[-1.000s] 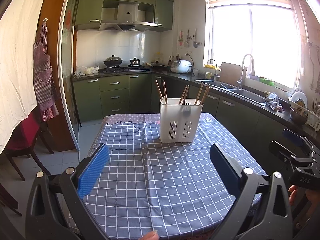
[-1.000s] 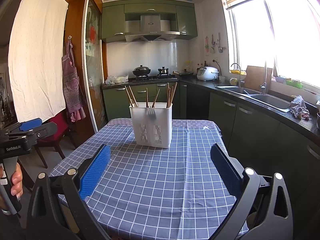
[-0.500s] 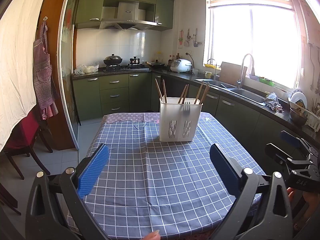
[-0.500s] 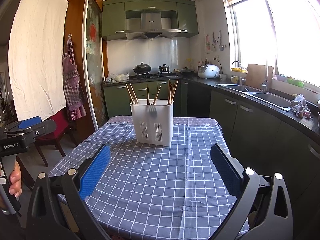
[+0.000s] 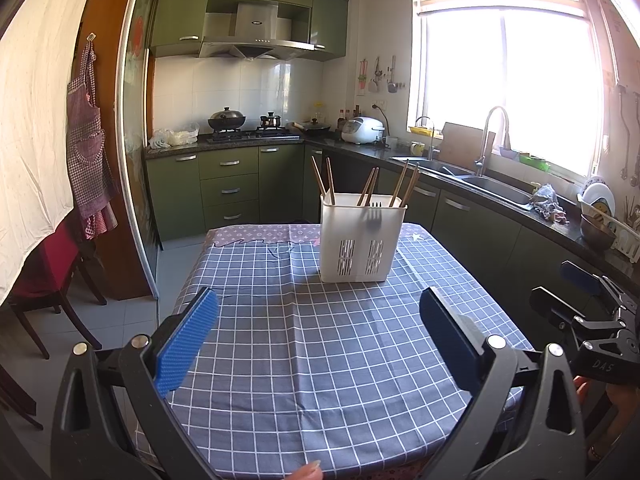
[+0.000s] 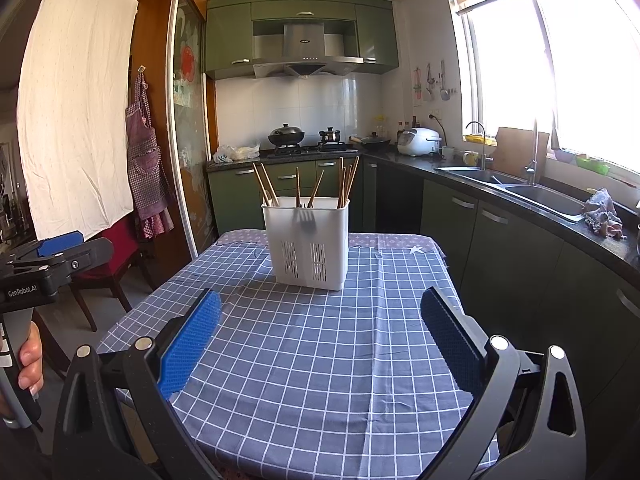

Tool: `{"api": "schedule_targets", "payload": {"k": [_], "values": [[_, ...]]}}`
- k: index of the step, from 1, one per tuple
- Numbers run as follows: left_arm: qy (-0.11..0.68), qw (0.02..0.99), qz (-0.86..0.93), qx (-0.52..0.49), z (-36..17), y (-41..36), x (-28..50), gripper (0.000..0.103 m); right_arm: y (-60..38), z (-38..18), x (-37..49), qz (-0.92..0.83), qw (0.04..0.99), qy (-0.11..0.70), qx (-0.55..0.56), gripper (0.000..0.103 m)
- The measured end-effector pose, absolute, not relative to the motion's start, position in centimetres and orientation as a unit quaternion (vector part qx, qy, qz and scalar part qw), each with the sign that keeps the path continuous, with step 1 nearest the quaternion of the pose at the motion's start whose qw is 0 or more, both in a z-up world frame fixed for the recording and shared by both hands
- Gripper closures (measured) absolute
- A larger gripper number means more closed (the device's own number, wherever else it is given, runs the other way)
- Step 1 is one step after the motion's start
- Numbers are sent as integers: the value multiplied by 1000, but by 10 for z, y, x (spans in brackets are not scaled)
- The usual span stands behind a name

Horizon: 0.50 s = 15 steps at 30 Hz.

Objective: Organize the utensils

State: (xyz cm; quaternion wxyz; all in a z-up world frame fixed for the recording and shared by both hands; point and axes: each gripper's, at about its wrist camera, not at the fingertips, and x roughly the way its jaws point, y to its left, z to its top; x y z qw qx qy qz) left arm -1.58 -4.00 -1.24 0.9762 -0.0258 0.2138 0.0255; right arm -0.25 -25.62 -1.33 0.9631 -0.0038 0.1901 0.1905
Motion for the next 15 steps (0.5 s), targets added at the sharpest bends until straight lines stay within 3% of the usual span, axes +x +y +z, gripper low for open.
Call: {"api": "schedule_targets", "payload": {"k": [15], "values": [[214,976,26,-26,-13,-39,-16,7,-256,-15,1,192,962,193,-4,5]]}}
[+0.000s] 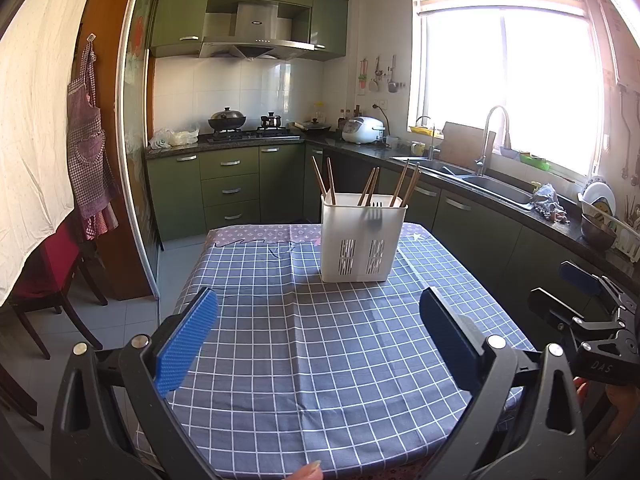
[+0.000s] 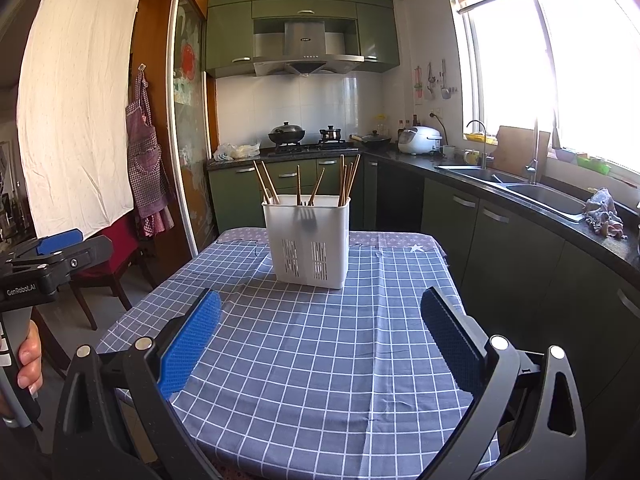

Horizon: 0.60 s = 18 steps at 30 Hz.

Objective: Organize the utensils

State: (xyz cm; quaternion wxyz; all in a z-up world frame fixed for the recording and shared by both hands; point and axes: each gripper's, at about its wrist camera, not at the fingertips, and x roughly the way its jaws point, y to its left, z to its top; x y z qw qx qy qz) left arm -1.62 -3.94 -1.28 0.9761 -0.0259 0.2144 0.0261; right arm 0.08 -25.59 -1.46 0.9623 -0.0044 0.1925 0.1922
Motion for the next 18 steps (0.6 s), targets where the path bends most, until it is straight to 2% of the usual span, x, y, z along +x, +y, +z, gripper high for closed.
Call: {"api": "schedule_targets", "payload": {"k": [18], "values": [[220,975,22,-27,-12,-37,-16,7,-253,-18,5,194,960,199,-6,5]]}}
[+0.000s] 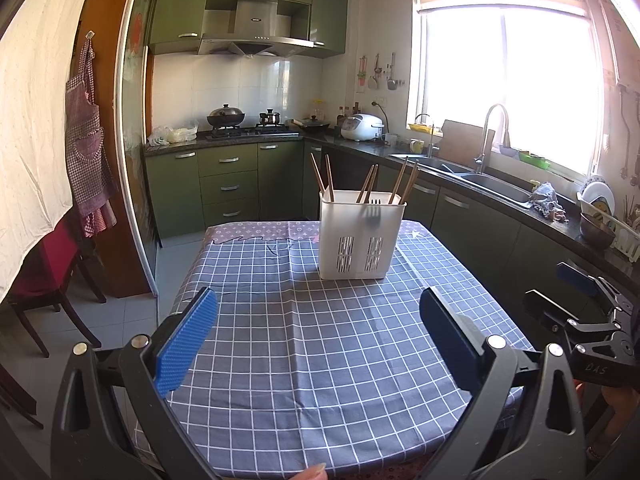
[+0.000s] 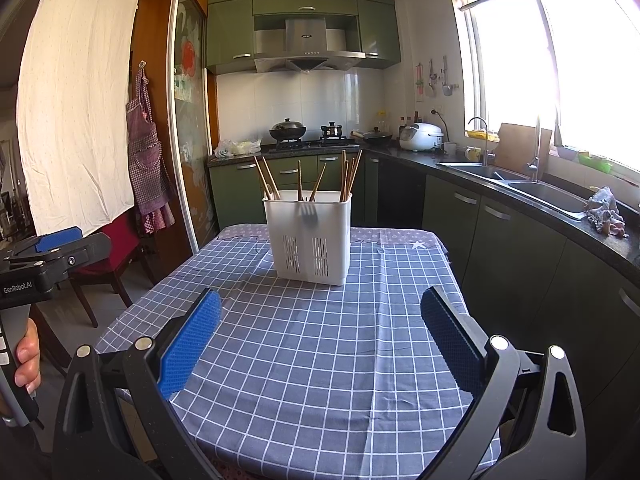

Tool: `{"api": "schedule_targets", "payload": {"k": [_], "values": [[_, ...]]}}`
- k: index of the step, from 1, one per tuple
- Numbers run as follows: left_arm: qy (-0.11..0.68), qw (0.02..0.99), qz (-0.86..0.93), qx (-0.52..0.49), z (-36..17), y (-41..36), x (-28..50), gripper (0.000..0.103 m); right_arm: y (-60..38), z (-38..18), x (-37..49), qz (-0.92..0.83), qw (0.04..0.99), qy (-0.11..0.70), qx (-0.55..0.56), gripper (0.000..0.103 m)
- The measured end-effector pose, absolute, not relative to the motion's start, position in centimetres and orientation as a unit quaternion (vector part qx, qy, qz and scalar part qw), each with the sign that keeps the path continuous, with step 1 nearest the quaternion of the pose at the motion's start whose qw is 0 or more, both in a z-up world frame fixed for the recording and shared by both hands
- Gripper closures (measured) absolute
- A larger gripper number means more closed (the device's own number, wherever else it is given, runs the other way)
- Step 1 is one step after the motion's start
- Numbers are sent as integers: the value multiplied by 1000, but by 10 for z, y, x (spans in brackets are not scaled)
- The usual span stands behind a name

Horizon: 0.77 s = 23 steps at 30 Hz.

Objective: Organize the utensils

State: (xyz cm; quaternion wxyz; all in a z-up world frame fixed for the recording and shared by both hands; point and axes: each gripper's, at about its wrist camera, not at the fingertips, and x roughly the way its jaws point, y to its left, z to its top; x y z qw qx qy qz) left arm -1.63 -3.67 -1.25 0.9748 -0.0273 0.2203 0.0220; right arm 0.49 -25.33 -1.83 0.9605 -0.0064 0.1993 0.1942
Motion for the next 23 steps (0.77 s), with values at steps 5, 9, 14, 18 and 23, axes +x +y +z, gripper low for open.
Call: {"api": "schedule_targets", "payload": {"k": [5,9,14,18,23], "values": [[225,974,19,-26,-13,-38,-14,7,-253,-19,7,194,960,202,-6,5],[222,975,13,-24,-15,-38,-12,7,-251,-21,8,194,959,205,-7,5],[229,973,12,-22,-18,-39,-9,7,-250,-23,10,195,958,209,-7,5],[238,971,21,-25,-21,-36,-4,7,-250,-24,11,194,958,211,-5,5],[239,970,28,-22,-23,-35,-2,7,-248,-26,12,195,957,213,-6,5]]}}
